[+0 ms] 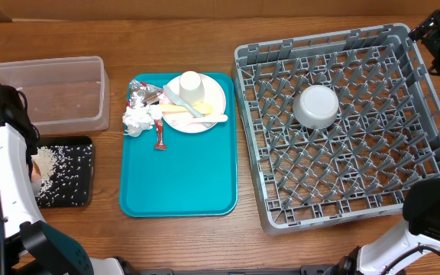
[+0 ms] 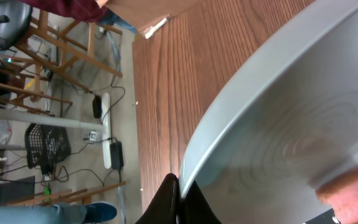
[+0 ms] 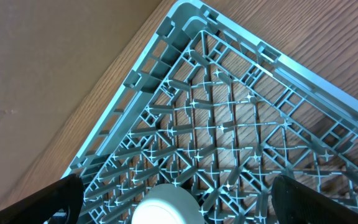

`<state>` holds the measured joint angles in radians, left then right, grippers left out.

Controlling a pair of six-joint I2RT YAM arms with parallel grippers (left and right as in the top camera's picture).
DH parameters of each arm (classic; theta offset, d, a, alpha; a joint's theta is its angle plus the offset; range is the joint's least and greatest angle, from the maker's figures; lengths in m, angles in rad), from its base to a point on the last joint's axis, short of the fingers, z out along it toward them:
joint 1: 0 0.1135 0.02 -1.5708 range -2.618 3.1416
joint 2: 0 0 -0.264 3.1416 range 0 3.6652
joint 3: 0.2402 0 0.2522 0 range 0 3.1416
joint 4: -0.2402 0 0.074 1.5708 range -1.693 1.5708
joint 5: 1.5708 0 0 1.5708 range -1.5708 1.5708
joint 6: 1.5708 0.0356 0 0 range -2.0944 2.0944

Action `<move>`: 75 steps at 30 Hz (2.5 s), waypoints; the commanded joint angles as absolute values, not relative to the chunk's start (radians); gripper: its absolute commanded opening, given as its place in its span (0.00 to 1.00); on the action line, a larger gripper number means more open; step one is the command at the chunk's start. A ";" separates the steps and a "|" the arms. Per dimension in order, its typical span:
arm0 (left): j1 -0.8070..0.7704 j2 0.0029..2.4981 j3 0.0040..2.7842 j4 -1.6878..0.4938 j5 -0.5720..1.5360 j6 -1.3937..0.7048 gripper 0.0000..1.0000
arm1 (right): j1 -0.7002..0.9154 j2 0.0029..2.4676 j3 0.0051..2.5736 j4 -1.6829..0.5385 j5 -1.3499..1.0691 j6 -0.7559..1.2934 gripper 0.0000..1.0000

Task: Sort waste into correct bins and load items into the dishwasher rack
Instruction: 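Tilt the plate over the black tray to slide the food off, then carry the white plate right and set it on the teal tray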

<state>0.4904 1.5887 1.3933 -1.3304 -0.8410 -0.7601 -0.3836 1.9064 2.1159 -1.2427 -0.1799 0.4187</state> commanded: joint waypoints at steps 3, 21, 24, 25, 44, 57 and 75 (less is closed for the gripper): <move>0.484 1.582 1.347 -1.347 -0.905 -0.828 0.04 | -0.387 1.892 2.131 -1.239 -0.185 0.419 1.00; 0.477 1.582 1.355 -1.270 -0.867 -0.691 0.04 | -0.387 1.892 2.131 -1.239 -0.185 0.419 1.00; 0.477 1.582 1.354 -1.321 -0.901 -0.853 0.04 | -0.387 1.892 2.131 -1.239 -0.185 0.419 1.00; 0.477 1.582 1.354 -1.303 -0.896 -0.834 0.04 | -0.387 1.892 2.131 -1.239 -0.185 0.419 1.00; 0.474 1.574 1.628 -1.533 -0.699 -0.796 0.04 | -0.387 1.892 2.131 -1.239 -0.184 0.419 1.00; 0.445 1.574 1.890 -1.610 0.181 -0.318 0.04 | -0.387 1.892 2.131 -1.240 -0.185 0.419 1.00; -0.067 1.576 1.691 -1.620 0.001 -0.453 0.04 | -0.387 1.892 2.131 -1.239 -0.185 0.419 1.00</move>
